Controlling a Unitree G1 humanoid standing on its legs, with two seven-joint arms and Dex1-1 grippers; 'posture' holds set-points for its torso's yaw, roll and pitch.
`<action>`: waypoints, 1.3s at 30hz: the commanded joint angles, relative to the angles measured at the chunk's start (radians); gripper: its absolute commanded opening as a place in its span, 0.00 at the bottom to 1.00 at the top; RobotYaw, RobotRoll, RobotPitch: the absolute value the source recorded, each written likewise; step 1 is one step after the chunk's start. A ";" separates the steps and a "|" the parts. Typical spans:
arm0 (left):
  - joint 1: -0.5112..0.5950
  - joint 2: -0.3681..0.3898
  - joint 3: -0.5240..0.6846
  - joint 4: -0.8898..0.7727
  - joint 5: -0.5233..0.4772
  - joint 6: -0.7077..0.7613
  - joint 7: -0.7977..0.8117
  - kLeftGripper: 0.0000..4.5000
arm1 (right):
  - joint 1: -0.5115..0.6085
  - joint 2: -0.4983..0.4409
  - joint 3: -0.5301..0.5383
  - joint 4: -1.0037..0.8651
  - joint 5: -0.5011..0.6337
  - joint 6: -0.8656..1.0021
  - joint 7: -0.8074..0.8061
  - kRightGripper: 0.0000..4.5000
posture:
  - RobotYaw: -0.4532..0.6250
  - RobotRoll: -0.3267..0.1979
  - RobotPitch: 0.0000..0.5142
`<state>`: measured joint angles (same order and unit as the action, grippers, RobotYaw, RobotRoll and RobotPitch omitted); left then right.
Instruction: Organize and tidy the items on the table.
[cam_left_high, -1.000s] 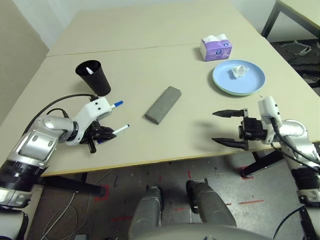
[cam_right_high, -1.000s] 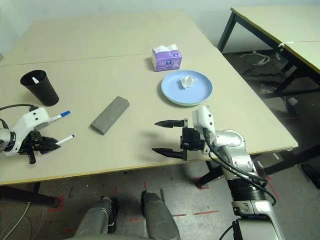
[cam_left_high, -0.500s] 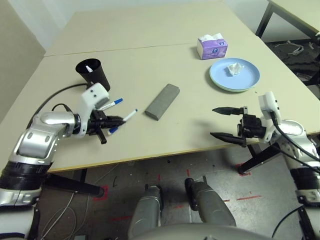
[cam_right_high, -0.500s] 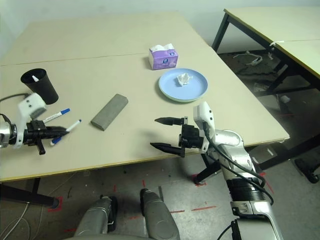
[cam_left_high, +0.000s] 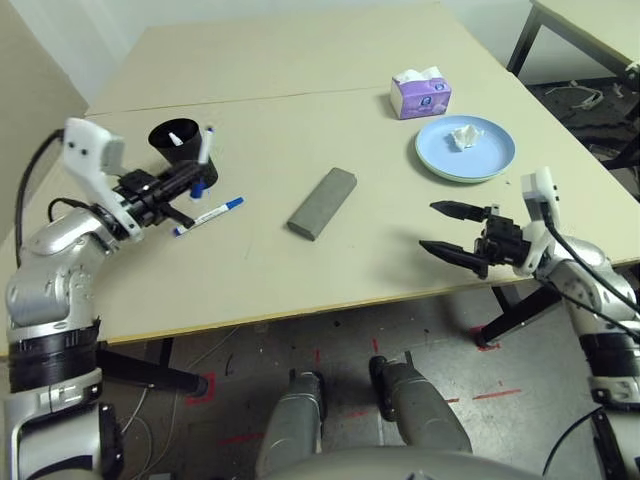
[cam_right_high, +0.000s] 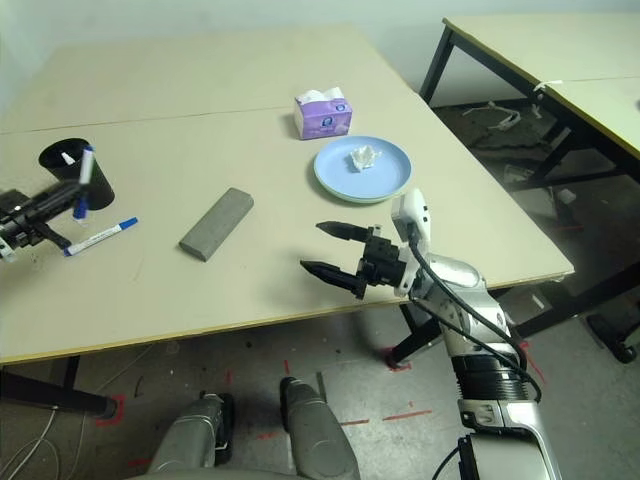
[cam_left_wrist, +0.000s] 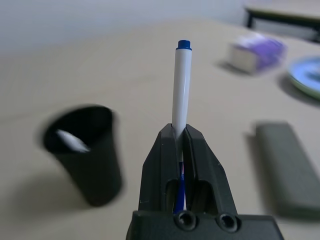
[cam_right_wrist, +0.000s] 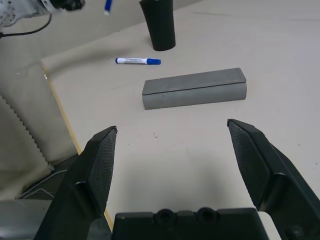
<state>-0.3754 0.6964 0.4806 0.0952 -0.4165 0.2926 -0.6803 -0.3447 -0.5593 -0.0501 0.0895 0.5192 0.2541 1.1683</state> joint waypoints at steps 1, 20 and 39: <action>-0.052 0.011 0.012 0.080 0.034 -0.095 0.044 0.01 | 0.000 0.001 0.003 -0.018 0.004 0.015 0.000 1.00 | 0.29 0.62 0.33; -0.508 0.037 -0.126 0.828 0.208 -0.564 0.098 0.01 | 0.014 -0.003 0.005 -0.064 0.001 0.039 -0.010 1.00 | 0.26 0.62 0.33; -0.542 -0.017 -0.130 0.996 0.187 -0.660 0.096 0.58 | 0.025 -0.015 0.013 -0.089 -0.006 0.053 -0.007 1.00 | 0.25 0.62 0.35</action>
<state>-0.9350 0.6812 0.3377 1.0917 -0.2136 -0.3617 -0.5755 -0.3311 -0.5666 -0.0471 0.0094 0.5177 0.3001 1.1603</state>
